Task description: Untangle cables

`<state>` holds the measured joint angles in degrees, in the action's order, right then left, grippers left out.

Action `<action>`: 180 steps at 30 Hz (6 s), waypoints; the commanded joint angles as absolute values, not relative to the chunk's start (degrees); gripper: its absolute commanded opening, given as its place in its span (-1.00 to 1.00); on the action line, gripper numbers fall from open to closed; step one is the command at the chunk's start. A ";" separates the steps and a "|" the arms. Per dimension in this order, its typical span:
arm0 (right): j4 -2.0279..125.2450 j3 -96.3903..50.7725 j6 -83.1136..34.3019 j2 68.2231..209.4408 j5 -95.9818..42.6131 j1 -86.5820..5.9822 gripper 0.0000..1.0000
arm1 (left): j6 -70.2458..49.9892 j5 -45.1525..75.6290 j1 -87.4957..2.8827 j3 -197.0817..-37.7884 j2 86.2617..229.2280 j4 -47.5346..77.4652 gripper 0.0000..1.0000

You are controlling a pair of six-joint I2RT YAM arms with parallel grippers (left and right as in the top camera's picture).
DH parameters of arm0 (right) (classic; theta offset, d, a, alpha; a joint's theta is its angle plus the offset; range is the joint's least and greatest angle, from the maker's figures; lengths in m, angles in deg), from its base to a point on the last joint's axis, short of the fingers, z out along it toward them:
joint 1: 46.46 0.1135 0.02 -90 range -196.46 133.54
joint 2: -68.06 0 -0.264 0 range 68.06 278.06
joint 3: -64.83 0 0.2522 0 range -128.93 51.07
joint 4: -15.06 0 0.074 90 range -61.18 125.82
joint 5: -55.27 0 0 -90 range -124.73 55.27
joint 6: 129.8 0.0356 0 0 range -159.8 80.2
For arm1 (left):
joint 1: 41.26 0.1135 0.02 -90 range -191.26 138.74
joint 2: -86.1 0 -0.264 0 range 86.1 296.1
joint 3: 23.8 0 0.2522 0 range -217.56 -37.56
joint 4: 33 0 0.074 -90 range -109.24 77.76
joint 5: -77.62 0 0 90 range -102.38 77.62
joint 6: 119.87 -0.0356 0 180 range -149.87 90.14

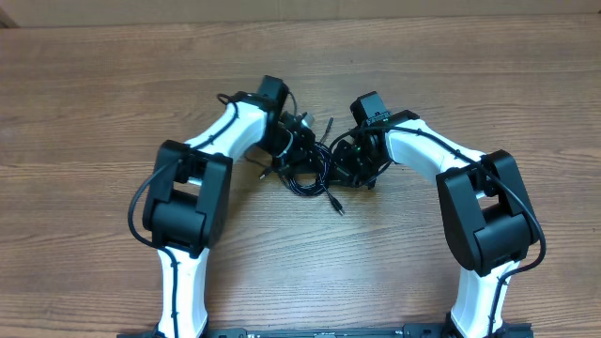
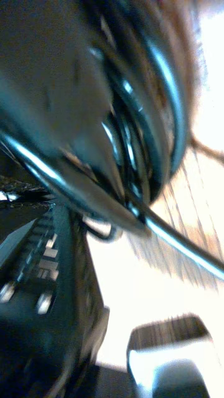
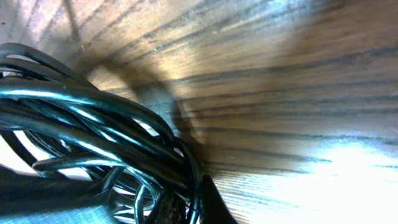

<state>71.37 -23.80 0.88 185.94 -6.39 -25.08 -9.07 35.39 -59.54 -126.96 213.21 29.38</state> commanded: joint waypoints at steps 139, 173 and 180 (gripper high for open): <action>75.19 -22.38 -8.82 186.82 3.64 -28.11 -0.93 | -2.40 9.58 -68.15 -130.53 212.33 35.76 -0.49; 74.76 -22.38 -8.82 186.82 3.25 -28.11 -0.93 | 1.05 38.71 -63.80 -128.14 211.61 21.01 -0.92; 74.78 -22.38 -8.82 186.82 3.25 -28.11 -0.93 | 4.79 47.54 -61.03 -129.08 211.55 14.93 -0.92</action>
